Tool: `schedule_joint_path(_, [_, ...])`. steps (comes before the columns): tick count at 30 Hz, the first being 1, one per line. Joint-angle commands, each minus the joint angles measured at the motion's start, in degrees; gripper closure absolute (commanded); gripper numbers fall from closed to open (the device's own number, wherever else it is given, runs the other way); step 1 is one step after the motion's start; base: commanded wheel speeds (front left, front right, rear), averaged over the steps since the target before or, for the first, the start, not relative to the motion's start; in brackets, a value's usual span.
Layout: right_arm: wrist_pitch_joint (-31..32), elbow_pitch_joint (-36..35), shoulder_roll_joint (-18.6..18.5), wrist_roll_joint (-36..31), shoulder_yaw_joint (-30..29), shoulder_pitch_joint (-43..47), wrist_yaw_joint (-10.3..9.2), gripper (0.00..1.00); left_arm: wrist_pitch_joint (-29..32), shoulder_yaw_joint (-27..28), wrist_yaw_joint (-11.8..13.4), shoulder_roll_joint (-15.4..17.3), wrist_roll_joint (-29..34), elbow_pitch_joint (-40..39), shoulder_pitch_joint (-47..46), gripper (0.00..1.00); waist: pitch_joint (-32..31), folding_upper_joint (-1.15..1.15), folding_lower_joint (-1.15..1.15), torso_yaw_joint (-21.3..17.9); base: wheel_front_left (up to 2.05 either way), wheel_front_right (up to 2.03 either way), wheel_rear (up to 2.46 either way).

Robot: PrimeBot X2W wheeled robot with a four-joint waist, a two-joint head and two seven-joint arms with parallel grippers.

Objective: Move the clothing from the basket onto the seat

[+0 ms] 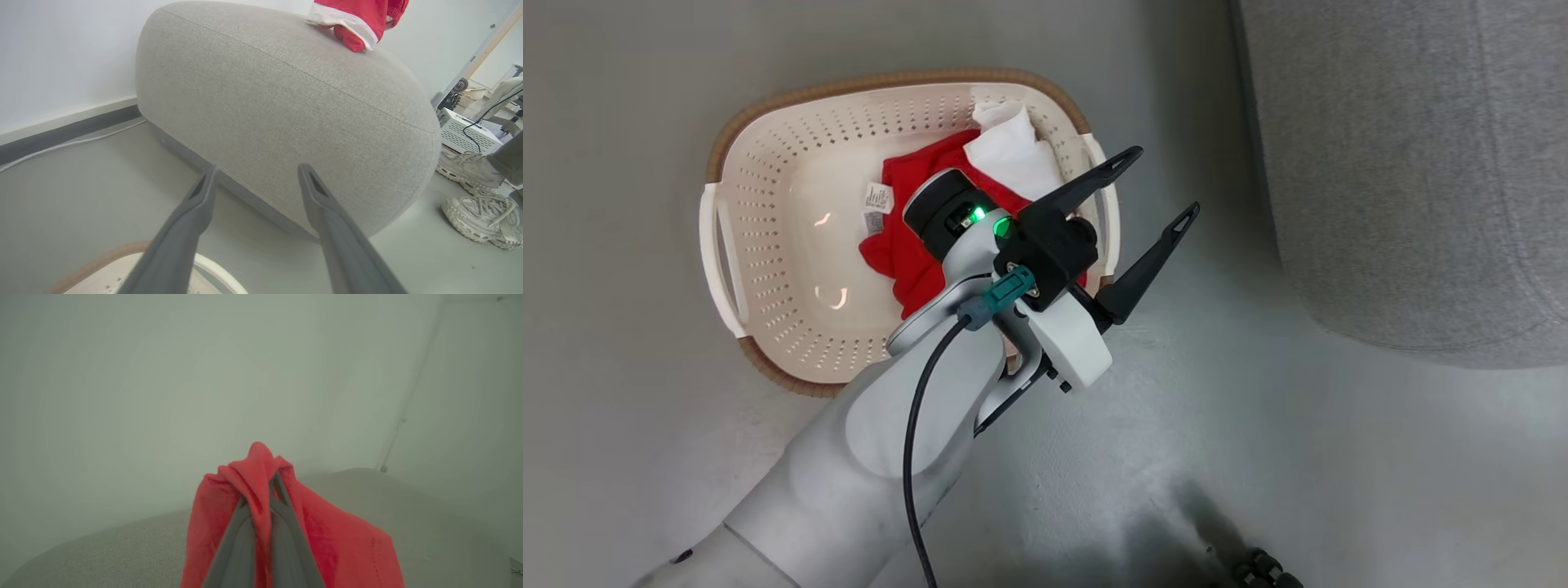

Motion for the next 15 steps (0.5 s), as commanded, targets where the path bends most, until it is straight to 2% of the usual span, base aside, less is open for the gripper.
schedule_joint_path(1, [-0.33,0.01,-1.69,-1.25,-0.90,-0.63,0.23,1.00,-0.34,0.62,0.46,-0.19,0.05,-1.77,-0.91,0.00,1.94,0.00,0.00,1.89,0.00,0.00,0.00])
schedule_joint_path(8, [-0.33,9.15,0.62,-3.91,-0.29,-0.78,0.23,1.00,-0.34,0.68,0.95,-0.19,-0.28,-1.99,-0.78,0.00,2.38,0.00,0.00,2.92,0.00,0.00,0.00])
schedule_joint_path(9, [-0.33,10.21,1.10,-3.41,-0.10,-0.67,0.23,0.80,-0.34,0.70,0.97,-0.19,-0.37,-2.04,-0.69,0.00,2.18,0.00,0.00,3.04,0.00,0.00,0.00])
schedule_joint_path(10, [-0.33,10.61,1.40,-3.21,0.50,-0.33,0.23,0.51,-0.34,0.78,1.02,-0.19,-0.49,-2.16,-0.62,0.00,1.95,0.00,0.00,3.19,0.00,0.00,0.00])
schedule_joint_path(11, [-0.33,10.85,1.74,-2.83,1.20,0.14,0.23,0.00,-0.34,0.86,1.03,-0.19,-0.64,-2.26,-0.57,0.00,1.73,0.00,0.00,3.29,0.00,0.00,0.00])
schedule_joint_path(15, [-0.33,9.92,2.88,0.55,2.51,2.64,0.23,0.00,-0.34,1.51,1.10,-0.19,-0.93,-2.65,-0.47,0.00,0.63,0.00,0.00,3.59,0.00,0.00,0.00])
